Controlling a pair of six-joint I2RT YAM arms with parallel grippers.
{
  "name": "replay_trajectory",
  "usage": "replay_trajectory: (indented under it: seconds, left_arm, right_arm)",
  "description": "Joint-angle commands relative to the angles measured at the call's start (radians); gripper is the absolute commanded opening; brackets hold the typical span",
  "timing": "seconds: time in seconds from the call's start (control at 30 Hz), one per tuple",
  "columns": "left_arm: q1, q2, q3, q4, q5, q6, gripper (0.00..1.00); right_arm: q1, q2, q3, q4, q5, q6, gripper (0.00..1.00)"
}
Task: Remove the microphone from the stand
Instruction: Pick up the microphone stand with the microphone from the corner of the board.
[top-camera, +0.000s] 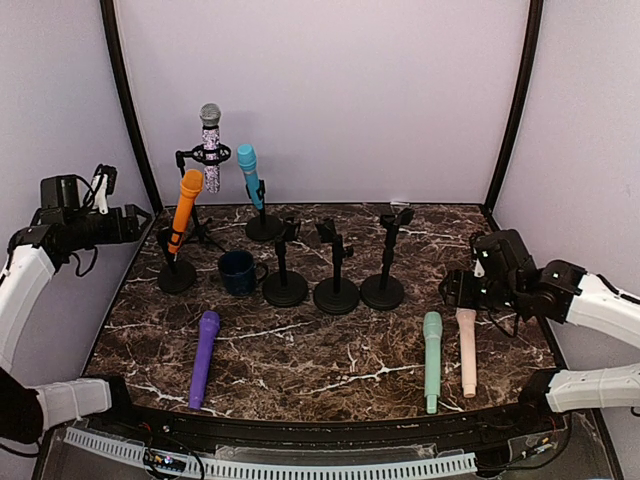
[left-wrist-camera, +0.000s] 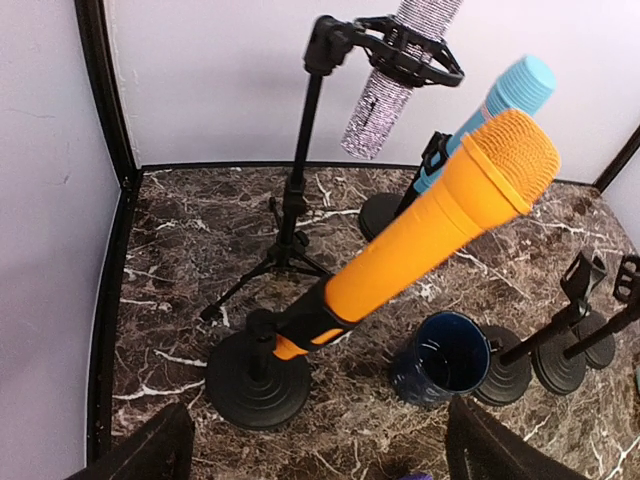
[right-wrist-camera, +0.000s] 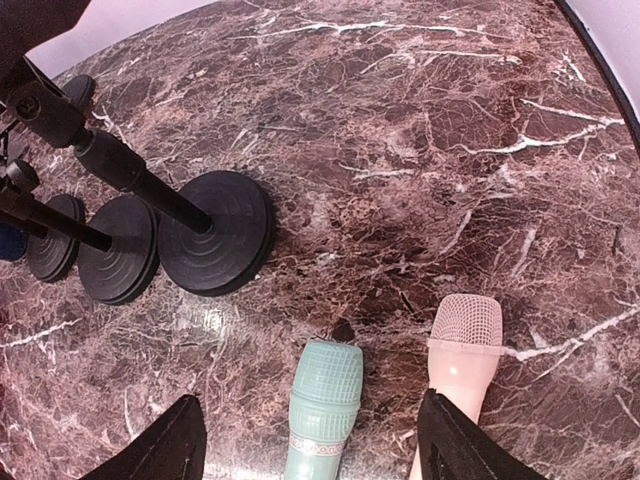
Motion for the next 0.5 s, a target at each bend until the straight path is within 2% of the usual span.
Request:
replay_trajectory:
  seconds: [0.0,0.1,0.27,0.37,0.47]
  left_arm:
    - [0.145,0.054,0.014,0.124,0.322,-0.031,0.90]
    - [0.187,0.082,-0.015,0.244,0.491,-0.048,0.89]
    - [0.269,0.199,-0.057,0.389,0.623,-0.025,0.87]
    - [0.311,0.281,-0.086,0.537,0.721,-0.083,0.87]
    - [0.319,0.378,-0.082,0.609,0.808,-0.116,0.86]
  right_arm:
    - [-0.009,-0.026,-0.010,0.035,-0.012,-0.018,0.74]
    - [-0.009,-0.031,-0.014,0.046,-0.021,-0.024,0.74]
    - [-0.010,-0.039,-0.031,0.061,-0.037,-0.029,0.74]
    - [-0.010,-0.043,-0.042,0.073,-0.051,-0.025,0.74]
    - [-0.010,-0.045,-0.050,0.081,-0.063,-0.022,0.74]
